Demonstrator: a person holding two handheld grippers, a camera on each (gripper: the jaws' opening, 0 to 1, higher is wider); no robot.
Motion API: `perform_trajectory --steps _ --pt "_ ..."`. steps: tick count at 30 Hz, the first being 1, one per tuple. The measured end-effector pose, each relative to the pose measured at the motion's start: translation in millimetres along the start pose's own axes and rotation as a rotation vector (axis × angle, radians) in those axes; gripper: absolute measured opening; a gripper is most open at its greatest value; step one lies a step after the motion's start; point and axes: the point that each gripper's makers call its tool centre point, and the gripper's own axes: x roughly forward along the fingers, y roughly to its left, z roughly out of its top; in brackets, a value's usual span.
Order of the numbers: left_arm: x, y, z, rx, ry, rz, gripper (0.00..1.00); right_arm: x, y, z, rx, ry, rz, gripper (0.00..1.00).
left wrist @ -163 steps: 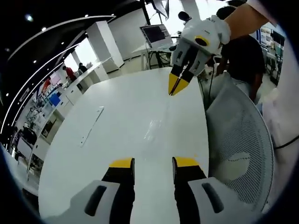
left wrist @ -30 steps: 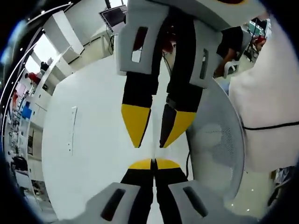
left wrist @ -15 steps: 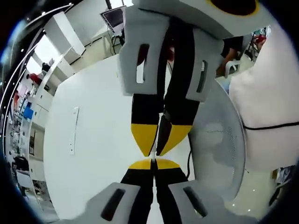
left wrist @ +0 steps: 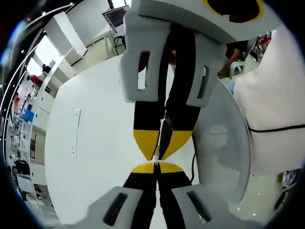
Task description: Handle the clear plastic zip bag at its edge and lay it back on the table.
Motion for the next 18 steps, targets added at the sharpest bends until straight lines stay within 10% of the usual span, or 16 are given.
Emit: perform_trajectory --steps 18 --pt "1.2 -1.1 -2.2 0.002 -0.001 0.002 0.0 4.1 2.2 1.0 -0.013 0.041 -0.011 0.0"
